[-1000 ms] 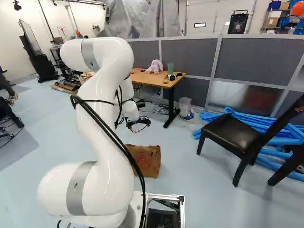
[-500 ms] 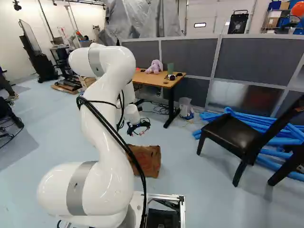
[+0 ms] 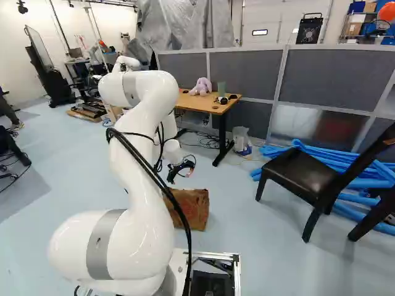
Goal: Pick up the bag on the ground and place it on the table
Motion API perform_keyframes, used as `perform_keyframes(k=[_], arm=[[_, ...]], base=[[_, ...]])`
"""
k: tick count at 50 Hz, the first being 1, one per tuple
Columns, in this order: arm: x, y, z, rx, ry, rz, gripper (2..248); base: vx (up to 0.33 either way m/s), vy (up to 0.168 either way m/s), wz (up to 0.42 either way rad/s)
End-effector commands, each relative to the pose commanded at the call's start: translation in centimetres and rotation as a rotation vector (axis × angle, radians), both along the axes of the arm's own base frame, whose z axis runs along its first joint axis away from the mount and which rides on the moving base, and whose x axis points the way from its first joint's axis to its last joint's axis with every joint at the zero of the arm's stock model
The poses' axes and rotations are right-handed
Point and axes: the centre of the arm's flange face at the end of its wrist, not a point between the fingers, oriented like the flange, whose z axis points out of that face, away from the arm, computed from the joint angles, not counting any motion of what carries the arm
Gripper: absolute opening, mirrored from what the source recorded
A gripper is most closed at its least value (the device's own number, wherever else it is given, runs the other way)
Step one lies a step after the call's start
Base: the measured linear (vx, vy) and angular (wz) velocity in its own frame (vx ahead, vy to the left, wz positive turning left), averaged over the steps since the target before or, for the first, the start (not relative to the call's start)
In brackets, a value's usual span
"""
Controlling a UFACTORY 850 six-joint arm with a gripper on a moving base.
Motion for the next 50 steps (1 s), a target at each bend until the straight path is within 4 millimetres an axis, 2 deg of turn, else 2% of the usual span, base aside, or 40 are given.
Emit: perform_keyframes(k=[29,50], arm=[[0.3,0.0,-4.3,-0.086,0.046,0.292,247],[0.7,0.1,-7.5,-0.094,0.064,0.325,247]], base=[[0.000,0.000,0.000],[0.000,0.000,0.000]])
